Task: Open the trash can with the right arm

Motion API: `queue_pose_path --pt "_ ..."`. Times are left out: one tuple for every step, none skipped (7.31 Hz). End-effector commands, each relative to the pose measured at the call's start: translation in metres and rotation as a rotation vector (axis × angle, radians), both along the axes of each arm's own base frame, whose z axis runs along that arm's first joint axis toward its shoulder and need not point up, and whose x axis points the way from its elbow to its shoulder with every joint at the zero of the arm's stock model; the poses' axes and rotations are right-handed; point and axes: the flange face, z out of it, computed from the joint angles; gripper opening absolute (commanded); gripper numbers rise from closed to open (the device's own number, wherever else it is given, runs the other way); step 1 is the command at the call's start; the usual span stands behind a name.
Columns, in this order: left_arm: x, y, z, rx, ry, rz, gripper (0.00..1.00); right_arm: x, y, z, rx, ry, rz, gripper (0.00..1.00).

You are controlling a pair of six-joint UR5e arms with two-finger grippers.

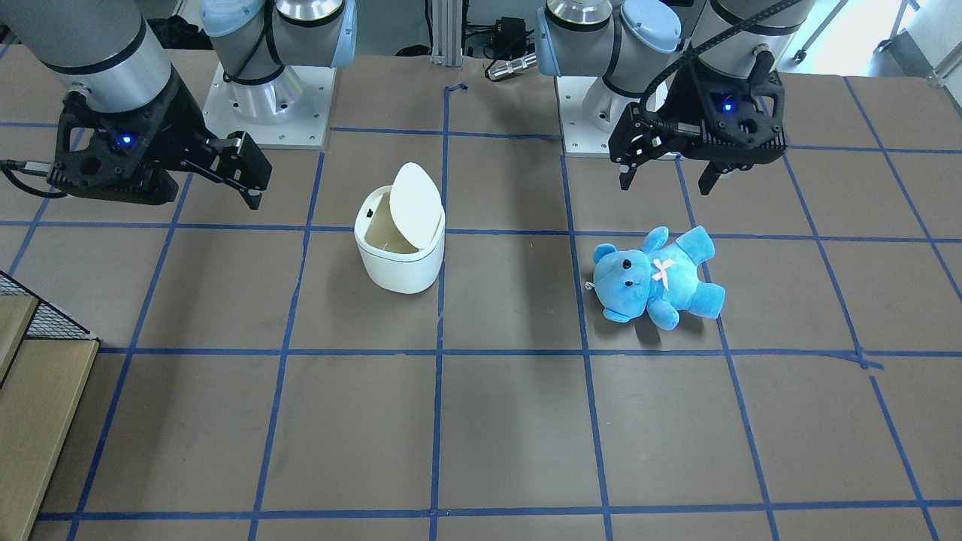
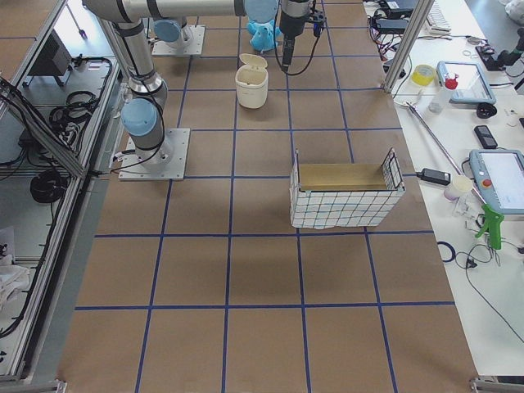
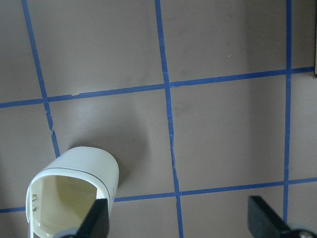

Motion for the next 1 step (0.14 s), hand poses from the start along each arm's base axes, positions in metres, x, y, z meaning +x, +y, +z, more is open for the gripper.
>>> queue_pose_path --pt "0.0 0.0 0.0 0.0 0.0 0.0 1.0 0.0001 0.0 0.0002 0.0 0.0 0.0 1.0"
